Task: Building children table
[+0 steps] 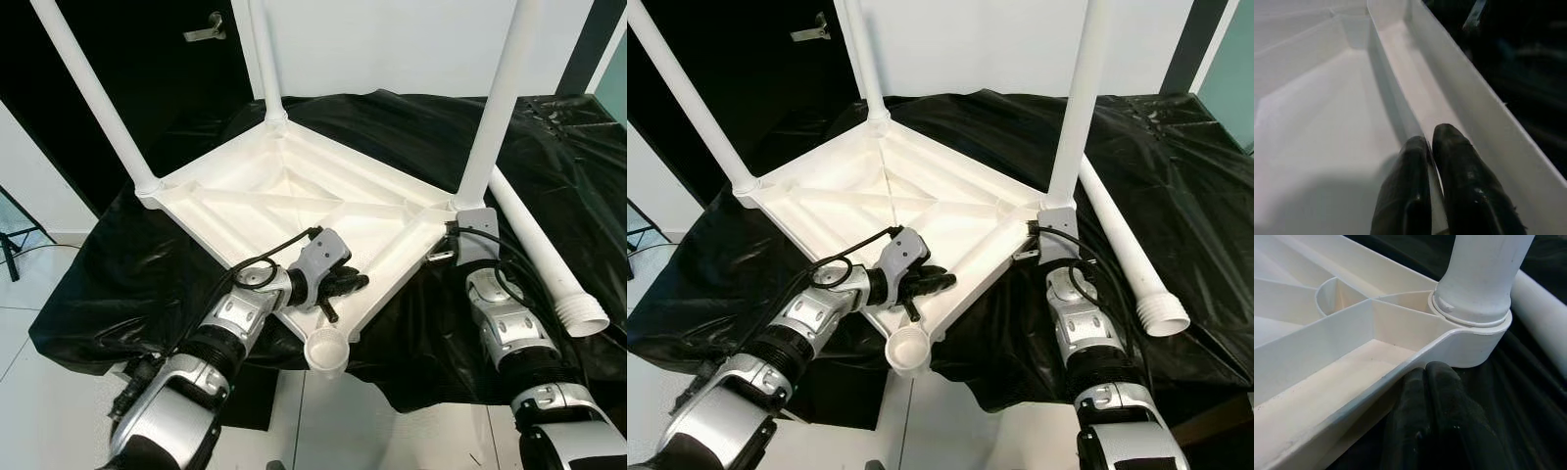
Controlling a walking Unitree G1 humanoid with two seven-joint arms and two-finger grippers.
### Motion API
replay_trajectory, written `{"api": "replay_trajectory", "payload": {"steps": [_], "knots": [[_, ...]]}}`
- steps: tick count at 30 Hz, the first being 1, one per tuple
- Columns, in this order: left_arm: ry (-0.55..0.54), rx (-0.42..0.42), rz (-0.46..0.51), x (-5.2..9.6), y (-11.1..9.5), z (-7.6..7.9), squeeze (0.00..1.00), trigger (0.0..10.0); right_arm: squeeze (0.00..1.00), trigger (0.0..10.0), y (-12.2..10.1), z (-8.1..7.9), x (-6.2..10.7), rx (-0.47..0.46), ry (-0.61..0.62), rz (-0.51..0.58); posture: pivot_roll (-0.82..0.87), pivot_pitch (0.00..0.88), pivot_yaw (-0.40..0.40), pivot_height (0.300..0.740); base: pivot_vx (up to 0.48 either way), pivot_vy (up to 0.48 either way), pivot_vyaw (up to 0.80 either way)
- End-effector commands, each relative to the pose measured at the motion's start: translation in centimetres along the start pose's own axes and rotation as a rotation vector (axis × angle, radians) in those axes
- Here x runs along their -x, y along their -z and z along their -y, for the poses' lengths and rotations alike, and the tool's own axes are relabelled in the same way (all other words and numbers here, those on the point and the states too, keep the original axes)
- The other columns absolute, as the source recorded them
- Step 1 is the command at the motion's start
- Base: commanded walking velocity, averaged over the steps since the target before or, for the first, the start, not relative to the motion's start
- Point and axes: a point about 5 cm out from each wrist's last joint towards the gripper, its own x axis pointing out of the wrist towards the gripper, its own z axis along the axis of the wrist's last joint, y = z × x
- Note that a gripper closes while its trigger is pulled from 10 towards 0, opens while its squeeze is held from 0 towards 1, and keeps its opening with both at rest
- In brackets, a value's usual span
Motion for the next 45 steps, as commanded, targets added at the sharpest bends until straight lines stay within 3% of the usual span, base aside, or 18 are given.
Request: {"api": "replay_trajectory", "payload": {"steps": [1,4,5,6,8,10,14,19,20,22,25,27,29,31,33,35,37,45], "knots": [[0.297,-0.025,0.096,-2.3,-0.9,3.4,0.0,10.0,0.0,10.0,-2.5,-2.0,0.1,-0.018,-0.058,0.119,-0.12,0.0,0.091,0.74,0.0,0.0,0.0],[0.243,-0.009,0.144,-2.4,-1.5,3.0,0.0,10.0,0.0,10.0,-2.3,-2.4,0.4,-0.021,-0.061,0.123,-0.12,0.0,0.091,0.74,0.0,0.0,0.0],[0.189,0.051,0.259,-2.0,-2.9,2.2,0.0,10.0,0.0,10.0,-2.1,-3.1,1.0,-0.044,-0.067,0.13,-0.13,0.0,0.091,0.74,0.0,0.0,0.0],[0.189,0.051,0.259,-2.0,-2.9,2.2,0.0,10.0,0.0,10.0,-2.1,-3.1,1.0,-0.044,-0.067,0.13,-0.13,0.0,0.091,0.74,0.0,0.0,0.0],[0.155,0.147,0.409,-0.9,-4.7,1.2,0.0,10.0,0.0,10.0,-1.6,-3.8,2.1,-0.068,-0.062,0.137,-0.13,0.0,0.097,0.74,0.0,0.0,0.0],[0.152,0.186,0.495,0.0,-5.6,0.7,0.0,10.0,0.0,10.0,-1.3,-4.1,3.1,-0.081,-0.054,0.139,-0.14,0.0,0.101,0.74,0.0,0.0,0.0],[0.134,0.148,0.516,0.8,-5.7,0.1,0.0,10.0,0.0,10.0,-1.1,-4.2,4.1,-0.07,-0.044,0.141,-0.14,0.0,0.105,0.74,0.0,0.0,0.0],[0.078,0.105,0.461,1.9,-4.9,-1.2,0.0,10.0,0.0,10.0,-1.0,-4.6,5.2,-0.053,-0.028,0.146,-0.15,0.0,0.108,0.74,0.0,0.0,0.0],[0.036,0.06,0.391,2.5,-4.2,-1.9,0.0,10.0,0.0,10.0,-1.1,-4.7,5.4,-0.049,-0.023,0.147,-0.15,0.0,0.108,0.74,0.0,0.0,0.0],[0.009,0.028,0.341,2.9,-3.7,-2.4,0.0,10.0,0.0,10.0,-1.1,-4.7,5.6,-0.047,-0.019,0.147,-0.15,0.0,0.107,0.74,0.0,0.0,0.0],[-0.073,-0.053,0.121,4.8,-2.0,-4.0,0.0,10.0,0.0,10.0,-1.2,-5.2,6.1,-0.052,-0.02,0.139,-0.15,0.0,0.107,0.74,0.0,0.0,0.0],[-0.073,-0.053,0.121,4.8,-2.0,-4.0,0.0,10.0,0.0,10.0,-1.2,-5.2,6.1,-0.052,-0.02,0.139,-0.15,0.0,0.107,0.74,0.0,0.0,0.0],[-0.084,-0.094,0.054,6.0,-1.7,-4.6,0.0,10.0,0.0,10.0,-1.2,-5.6,6.5,-0.054,-0.036,0.135,-0.14,0.0,0.105,0.74,0.0,0.0,0.0],[-0.067,-0.107,0.054,6.4,-1.7,-4.6,0.0,10.0,0.0,10.0,-1.2,-5.8,6.6,-0.055,-0.044,0.132,-0.14,0.0,0.105,0.74,0.0,0.0,0.0],[0.016,-0.102,0.04,7.2,-1.3,-4.3,0.0,10.0,0.0,10.0,-1.0,-6.0,6.9,-0.056,-0.053,0.12,-0.13,0.0,0.1,0.74,0.0,0.0,0.0],[0.016,-0.102,0.04,7.2,-1.3,-4.3,0.0,10.0,0.0,10.0,-1.0,-6.0,6.9,-0.056,-0.053,0.12,-0.13,0.0,0.1,0.74,0.0,0.0,0.0],[0.105,-0.08,0.031,7.7,-0.7,-3.8,0.0,10.0,0.0,10.0,-0.8,-6.0,7.0,-0.055,-0.051,0.11,-0.14,0.0,0.102,0.74,0.0,0.0,0.0],[0.135,-0.079,0.021,8.3,-0.3,-3.9,0.0,10.0,0.0,10.0,-0.4,-5.1,7.5,-0.051,-0.024,0.094,-0.15,0.0,0.101,0.74,0.0,0.0,0.0]]}}
